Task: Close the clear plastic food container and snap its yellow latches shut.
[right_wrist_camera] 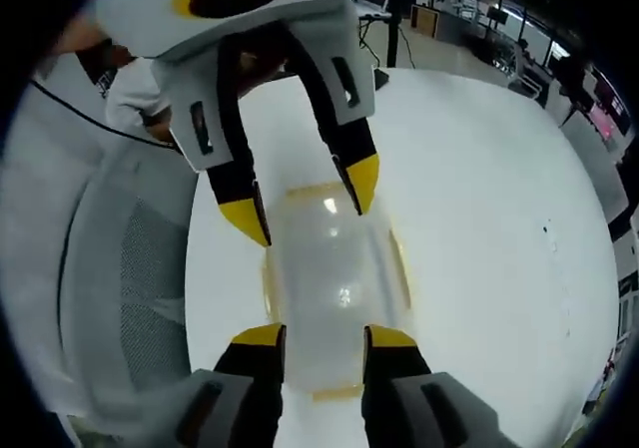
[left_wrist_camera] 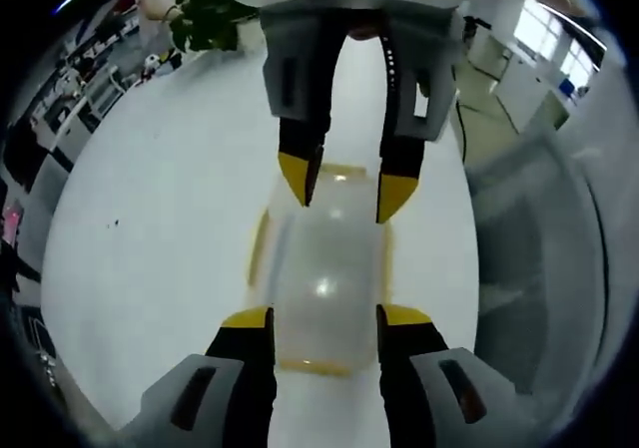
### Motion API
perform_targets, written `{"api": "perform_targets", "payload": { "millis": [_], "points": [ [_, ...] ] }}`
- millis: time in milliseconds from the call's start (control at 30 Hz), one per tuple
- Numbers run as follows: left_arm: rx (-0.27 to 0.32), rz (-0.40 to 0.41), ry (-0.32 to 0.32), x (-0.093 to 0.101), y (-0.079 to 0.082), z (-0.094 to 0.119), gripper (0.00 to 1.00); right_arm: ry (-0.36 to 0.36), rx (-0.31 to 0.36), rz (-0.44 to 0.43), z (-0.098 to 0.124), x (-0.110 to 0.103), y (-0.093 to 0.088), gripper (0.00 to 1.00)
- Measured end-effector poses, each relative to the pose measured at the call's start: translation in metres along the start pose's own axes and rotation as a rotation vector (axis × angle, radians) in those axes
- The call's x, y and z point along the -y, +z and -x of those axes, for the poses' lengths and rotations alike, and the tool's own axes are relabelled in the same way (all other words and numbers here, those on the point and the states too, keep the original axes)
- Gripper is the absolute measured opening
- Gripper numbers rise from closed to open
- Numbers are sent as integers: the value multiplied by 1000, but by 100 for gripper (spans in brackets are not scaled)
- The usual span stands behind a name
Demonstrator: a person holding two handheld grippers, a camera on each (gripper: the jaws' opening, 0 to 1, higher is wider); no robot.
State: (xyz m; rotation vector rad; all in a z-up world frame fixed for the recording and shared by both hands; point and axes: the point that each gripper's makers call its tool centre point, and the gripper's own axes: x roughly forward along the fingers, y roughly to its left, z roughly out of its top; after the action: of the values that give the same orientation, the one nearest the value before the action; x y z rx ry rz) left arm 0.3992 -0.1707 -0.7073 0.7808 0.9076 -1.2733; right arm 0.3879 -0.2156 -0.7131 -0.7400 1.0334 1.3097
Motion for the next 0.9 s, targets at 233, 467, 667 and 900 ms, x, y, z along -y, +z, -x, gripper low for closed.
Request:
{"api": "perform_targets", "payload": {
  "millis": [233,467,667,900],
  "points": [
    [22,-1,3,-1,9,-4,38,-13,33,5,-3,2,6,27],
    [27,2,9,-3,10,-4,38,-16,44,7,-2,5,6,27],
    [27,9,17,-3,8,-6,37,-21,49,8,-3,8,8,27],
    [36,26,22,0,8,-10,37,-33,58,0,-2,18,9,27]
  ]
}}
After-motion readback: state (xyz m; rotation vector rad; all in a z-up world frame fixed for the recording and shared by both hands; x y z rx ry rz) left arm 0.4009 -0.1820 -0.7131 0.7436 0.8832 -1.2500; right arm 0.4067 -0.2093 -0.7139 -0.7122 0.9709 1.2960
